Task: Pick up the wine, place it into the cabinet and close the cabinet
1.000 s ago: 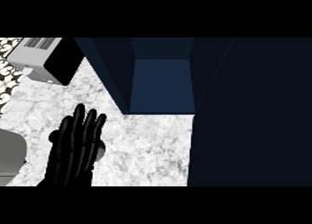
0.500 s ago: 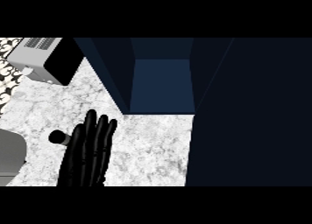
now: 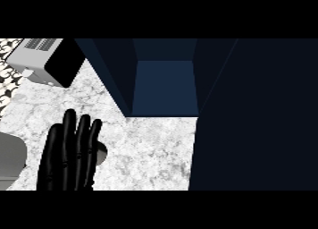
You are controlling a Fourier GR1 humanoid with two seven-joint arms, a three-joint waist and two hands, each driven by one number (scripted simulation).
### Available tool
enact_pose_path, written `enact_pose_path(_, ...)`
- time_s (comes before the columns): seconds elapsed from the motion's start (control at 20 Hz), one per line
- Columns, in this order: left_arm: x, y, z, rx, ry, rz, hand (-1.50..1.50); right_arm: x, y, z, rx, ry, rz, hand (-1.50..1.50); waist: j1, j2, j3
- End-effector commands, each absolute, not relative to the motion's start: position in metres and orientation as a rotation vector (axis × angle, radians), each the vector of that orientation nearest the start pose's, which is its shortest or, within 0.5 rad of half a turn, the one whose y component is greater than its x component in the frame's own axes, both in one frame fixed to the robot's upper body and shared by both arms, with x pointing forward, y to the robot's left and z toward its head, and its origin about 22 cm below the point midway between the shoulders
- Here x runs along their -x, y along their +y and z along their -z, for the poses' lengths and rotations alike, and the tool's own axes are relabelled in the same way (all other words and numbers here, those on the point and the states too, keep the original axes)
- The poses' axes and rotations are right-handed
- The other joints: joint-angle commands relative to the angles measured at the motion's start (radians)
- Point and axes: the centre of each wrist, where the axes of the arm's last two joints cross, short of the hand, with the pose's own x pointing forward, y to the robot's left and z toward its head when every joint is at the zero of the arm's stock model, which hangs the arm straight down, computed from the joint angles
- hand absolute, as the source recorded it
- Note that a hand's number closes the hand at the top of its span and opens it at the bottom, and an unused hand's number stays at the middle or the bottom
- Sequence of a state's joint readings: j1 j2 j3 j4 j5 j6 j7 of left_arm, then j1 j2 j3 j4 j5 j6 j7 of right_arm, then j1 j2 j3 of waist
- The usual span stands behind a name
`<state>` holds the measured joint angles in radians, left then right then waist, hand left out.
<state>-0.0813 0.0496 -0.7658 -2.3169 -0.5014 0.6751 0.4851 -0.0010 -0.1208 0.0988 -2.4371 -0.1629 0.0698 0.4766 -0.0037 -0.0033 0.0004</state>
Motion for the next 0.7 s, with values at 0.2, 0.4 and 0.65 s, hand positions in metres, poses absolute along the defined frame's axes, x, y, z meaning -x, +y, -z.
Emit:
enact_pose_path(0.2, -0.117, 0.105, -0.165, 0.09, -1.98, -0.208, -1.5, -0.145, -0.221, -0.202, -0.26, -1.963, -0.239, -1.5, 0.005, 0.002, -0.001)
enact_pose_path(0.4, -0.128, 0.121, -0.143, 0.017, -1.96, -0.241, -1.5, -0.143, -0.209, -0.211, -0.28, -1.955, -0.229, -1.5, 0.005, 0.002, -0.002)
enact_pose_path(0.65, -0.137, 0.148, -0.157, -0.062, -1.969, -0.258, -1.5, -0.141, -0.206, -0.213, -0.273, -1.989, -0.223, -1.5, 0.005, 0.002, -0.001)
